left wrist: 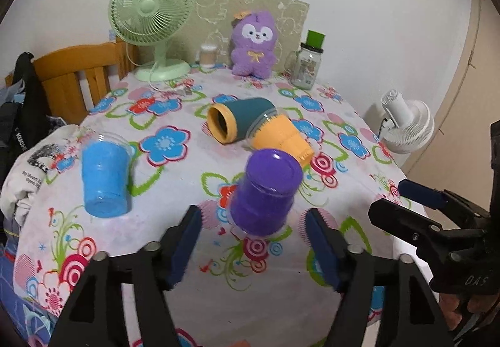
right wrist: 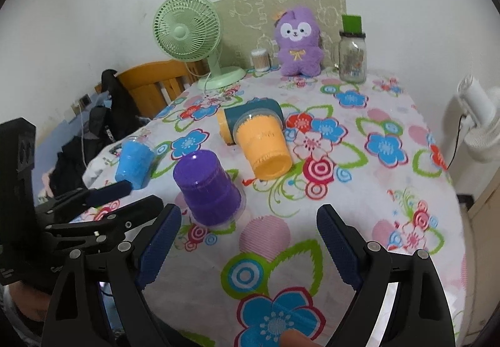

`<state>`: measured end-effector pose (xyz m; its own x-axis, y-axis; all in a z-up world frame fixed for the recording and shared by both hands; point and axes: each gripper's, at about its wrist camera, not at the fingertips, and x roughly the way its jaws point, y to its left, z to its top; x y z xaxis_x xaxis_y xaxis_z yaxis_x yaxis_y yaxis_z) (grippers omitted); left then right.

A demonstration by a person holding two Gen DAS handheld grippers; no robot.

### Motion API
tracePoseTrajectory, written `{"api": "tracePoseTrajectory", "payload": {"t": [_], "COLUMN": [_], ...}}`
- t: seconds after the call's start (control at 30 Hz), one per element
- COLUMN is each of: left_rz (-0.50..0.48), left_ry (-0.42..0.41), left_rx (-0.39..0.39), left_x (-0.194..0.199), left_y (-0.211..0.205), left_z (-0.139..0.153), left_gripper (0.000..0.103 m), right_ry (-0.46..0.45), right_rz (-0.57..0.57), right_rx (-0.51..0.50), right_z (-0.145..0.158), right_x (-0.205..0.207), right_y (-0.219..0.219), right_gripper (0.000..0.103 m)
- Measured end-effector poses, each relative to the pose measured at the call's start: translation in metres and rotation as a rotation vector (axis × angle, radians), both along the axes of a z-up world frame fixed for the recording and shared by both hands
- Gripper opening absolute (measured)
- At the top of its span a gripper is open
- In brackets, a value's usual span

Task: Flip cup upside down

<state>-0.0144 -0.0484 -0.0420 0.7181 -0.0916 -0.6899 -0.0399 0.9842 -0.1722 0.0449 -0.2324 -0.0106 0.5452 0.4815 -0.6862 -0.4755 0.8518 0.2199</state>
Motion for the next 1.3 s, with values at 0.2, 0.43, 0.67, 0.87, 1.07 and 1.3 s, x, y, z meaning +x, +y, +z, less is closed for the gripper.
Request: {"api": "tracePoseTrajectory", "payload": {"t": [0.2, 0.43, 0.67, 0.87, 1.07, 1.3], "left_rz": [0.037, 0.057, 0.055, 0.043, 0.055, 0.103], "left_ry": [-0.027, -0.045, -0.033, -0.019, -0.045, -0.116], "left_rx": [-0.012, -0.018, -0.020, -0.031, -0.025, -0.026], "left_x": [-0.004, -0.007, -0.005, -0.004, -0.006, -0.011], "left_y": [0.017, 0.027, 0.031, 0.030, 0.033, 0.044], "left_z": [0.007, 0.013, 0.009, 0.005, 0.013, 0.029], "left_gripper": [0.085, 0.085, 0.085, 0.085, 0.091, 0.103], "right_ry": [-0.028, -0.054, -0.054, -0.048, -0.073, -0.181], "right_rz": [0.015, 0.037, 0.027, 0.023, 0.009, -0.044], "right_rx": [-0.039, -0.046, -0.061, -0.083, -0.091, -0.118], "right_z": [0.009, 0.019, 0.019, 0.017, 0.026, 0.049], "right_x": [0.001, -0.001, -0.001, 0.000, -0.004, -0.014], "right_y": [0.020, 0.032, 0.037, 0.038, 0.040, 0.043], "right_gripper": [0.091, 0.091, 0.091, 0.091, 0.091, 0.103]}}
